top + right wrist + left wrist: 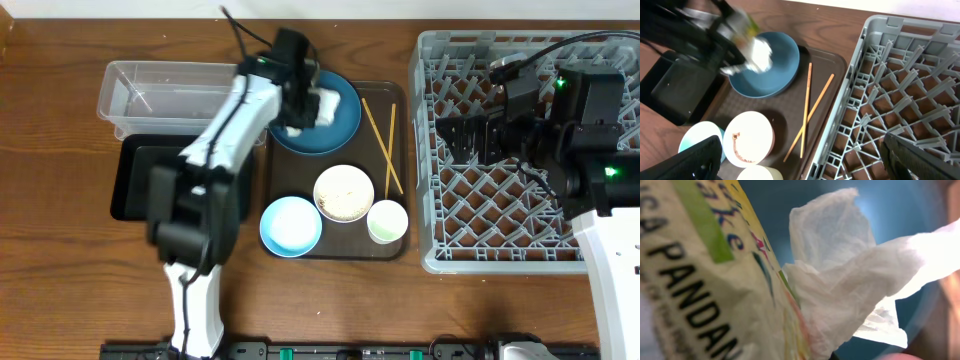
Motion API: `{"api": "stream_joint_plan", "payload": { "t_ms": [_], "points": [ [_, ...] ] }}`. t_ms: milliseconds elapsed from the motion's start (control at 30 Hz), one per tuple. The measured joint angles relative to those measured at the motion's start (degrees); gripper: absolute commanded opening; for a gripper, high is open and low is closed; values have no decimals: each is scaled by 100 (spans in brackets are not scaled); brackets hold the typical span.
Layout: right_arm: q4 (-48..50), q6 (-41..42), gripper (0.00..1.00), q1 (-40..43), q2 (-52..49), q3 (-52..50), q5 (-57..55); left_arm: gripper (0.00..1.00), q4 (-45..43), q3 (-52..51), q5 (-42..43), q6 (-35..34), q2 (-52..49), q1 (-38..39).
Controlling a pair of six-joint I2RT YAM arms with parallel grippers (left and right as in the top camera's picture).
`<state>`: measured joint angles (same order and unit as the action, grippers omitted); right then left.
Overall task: Sort waste into correct bins and load items into the dishwasher rack
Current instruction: 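Tip the blue plate over the clear bin to dump the wrappers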
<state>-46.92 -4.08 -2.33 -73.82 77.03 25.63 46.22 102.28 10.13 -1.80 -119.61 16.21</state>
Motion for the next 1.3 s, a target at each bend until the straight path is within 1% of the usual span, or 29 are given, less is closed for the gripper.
{"api": "stream_joint_plan", "payload": {
  "t_ms": [100, 200, 333, 367, 433, 467, 500, 567, 633, 667, 767, 900, 1067, 1200, 1300],
  "points": [
    [0, 11, 99, 0, 0, 0, -11, 6, -17, 103, 7, -247, 734, -391],
    [0, 11, 99, 0, 0, 0, -13, 7, -28, 269, -107, -435, 1283, -986],
    [0, 11, 99, 0, 0, 0, -15, 9, -37, 321, -448, -669, 1438, -1725],
    [0, 11, 99, 0, 0, 0, -13, 12, -26, 315, -485, -743, 1368, -1895],
    [0, 11, 99, 0, 0, 0, -13, 17, 22, 297, -538, -831, 1198, -2092],
    [4, 11, 99, 0, 0, 0, -15, 27, 61, 289, -562, -881, 1093, -2155],
    [4, 11, 99, 0, 0, 0, -15, 34, 103, 269, -579, -898, 986, -2192],
    [4, 11, 99, 0, 0, 0, -15, 40, 186, 216, -590, -977, 796, -2212],
    [4, 11, 99, 0, 0, 0, -13, 49, 240, 208, -581, -1021, 584, -2199],
    [7, 11, 99, 0, 0, 0, -13, 54, 251, 208, -586, -1049, 476, -2186],
    [7, 11, 99, 0, 0, 0, -13, 62, 299, 208, -579, -1034, 295, -2162],
    [7, 11, 99, 0, 0, 0, -13, 65, 332, 203, -584, -1008, 214, -2162],
    [7, 11, 99, 0, 0, 0, -13, 65, 496, 203, -538, -839, 229, -2162],
    [7, 11, 99, 0, 0, 0, -13, 65, 704, 203, -151, -632, 426, -2162],
    [7, 11, 99, 0, 0, 0, -15, 65, 973, 203, 258, -553, 837, -2149]
  ]
}}
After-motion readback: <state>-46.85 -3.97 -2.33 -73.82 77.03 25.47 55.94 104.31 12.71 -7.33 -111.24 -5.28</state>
